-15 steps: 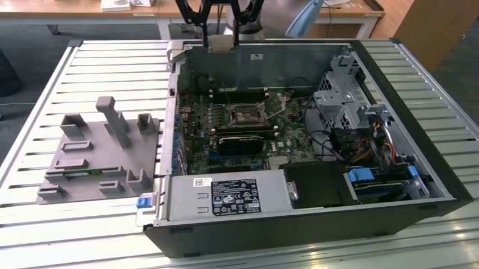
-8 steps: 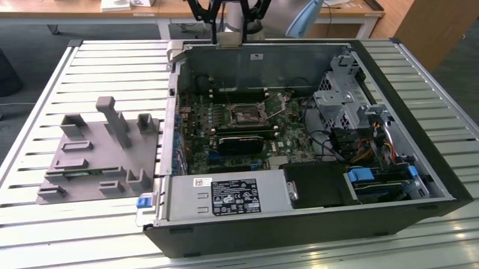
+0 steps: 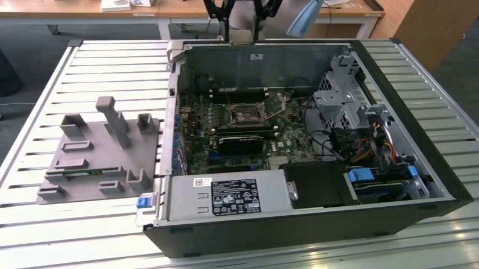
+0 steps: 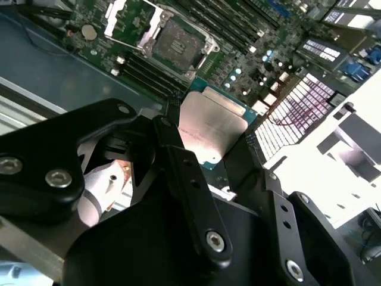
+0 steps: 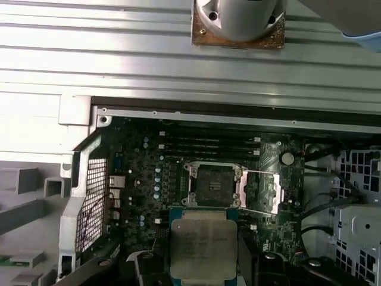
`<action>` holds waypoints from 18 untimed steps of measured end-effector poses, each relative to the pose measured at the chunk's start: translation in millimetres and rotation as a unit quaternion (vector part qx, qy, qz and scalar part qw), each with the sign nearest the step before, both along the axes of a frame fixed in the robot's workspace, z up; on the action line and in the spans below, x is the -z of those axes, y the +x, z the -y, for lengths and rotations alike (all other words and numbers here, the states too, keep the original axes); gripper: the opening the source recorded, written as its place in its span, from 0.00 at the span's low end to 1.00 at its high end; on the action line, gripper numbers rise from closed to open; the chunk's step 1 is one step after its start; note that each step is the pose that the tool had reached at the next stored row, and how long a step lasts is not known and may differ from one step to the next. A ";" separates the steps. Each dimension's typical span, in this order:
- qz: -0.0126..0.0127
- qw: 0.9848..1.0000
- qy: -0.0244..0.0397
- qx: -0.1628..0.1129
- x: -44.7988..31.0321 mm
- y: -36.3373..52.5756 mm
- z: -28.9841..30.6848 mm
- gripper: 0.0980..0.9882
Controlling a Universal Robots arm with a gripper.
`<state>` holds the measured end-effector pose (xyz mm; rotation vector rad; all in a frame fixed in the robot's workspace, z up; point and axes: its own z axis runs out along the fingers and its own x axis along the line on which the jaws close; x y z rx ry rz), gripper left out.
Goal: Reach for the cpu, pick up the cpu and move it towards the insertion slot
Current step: 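Pick up the cpu and move it towards the insertion slot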
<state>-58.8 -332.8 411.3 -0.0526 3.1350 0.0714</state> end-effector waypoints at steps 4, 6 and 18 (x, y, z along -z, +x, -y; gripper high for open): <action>0.000 1.000 0.000 0.000 0.9 9.0 -1.4 0.50; 0.000 1.000 0.000 0.000 1.3 14.0 -2.1 0.50; 0.000 1.000 0.000 0.000 1.9 20.6 -2.5 0.50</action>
